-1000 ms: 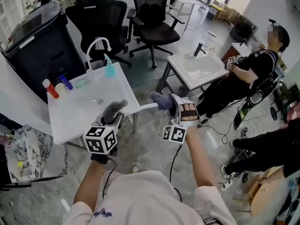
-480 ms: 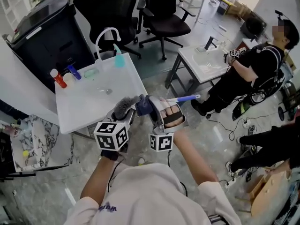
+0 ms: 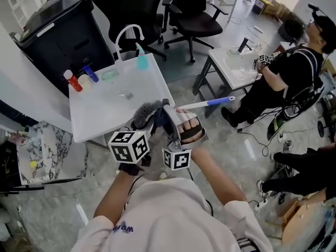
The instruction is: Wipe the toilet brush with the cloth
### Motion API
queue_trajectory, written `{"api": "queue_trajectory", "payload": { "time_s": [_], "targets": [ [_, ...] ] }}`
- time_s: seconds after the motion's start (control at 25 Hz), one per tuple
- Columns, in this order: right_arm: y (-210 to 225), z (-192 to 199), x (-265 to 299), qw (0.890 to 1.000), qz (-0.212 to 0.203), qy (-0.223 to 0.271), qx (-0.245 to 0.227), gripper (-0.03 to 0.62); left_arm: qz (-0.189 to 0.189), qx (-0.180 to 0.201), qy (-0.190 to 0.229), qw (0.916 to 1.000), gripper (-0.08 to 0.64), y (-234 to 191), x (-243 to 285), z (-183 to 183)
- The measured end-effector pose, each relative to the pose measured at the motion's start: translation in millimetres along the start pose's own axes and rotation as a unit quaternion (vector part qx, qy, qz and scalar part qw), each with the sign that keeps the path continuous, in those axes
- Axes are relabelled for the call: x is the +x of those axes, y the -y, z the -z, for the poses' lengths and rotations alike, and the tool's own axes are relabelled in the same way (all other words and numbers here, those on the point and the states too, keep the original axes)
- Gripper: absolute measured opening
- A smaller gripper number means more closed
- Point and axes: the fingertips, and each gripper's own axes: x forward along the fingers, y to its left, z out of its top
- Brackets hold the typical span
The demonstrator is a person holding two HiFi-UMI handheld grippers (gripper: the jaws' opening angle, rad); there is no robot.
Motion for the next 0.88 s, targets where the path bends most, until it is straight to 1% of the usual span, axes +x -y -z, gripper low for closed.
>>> {"api": "queue_trajectory", "payload": {
  "time_s": [0.12,0.16,0.28,0.44,0.52,0.6,0.72,0.88],
  "targets": [
    [3.4,4.7,-2.3,1.000,0.009,0.002,-0.013,0.197,-0.004,0.008,-0.006,0.9999,0.132,-2.6,-1.3,2.7],
    [2.6,7.1,-3.6,1.000,0.006,0.003,-0.016,0.181,-0.006,0.013,-0.008,0.9999,0.133,-3.5,-2.2,4.0],
    [-1.8,18.2,-5.7,1.000,-0.012,-0.006,-0.012,0.161,-0.017,0.036,-0.012,0.9991,0.133,-5.9,-4.4,4.9],
    [-6.9,45.7,-2.2,0.998,-0.040,-0.041,0.003,0.151,-0.032,0.079,-0.011,0.9963,0.134,-11.9,-3.2,1.3],
    [-11.5,59.4,-1.8,0.996,-0.059,-0.062,0.022,0.149,-0.035,0.101,-0.009,0.9942,0.135,-17.5,-5.0,1.5],
    [-13.9,72.0,-6.2,0.992,-0.078,-0.079,0.052,0.149,-0.037,0.116,-0.008,0.9925,0.135,-22.9,-9.4,3.8],
    [-11.6,93.0,-13.5,0.987,-0.093,-0.102,0.086,0.149,-0.038,0.117,-0.001,0.9924,0.135,-27.3,-13.3,4.0],
    [-10.7,122.7,-19.2,0.984,-0.093,-0.131,0.076,0.148,-0.042,0.115,0.000,0.9925,0.135,-29.5,-15.7,2.1]
  ]
}}
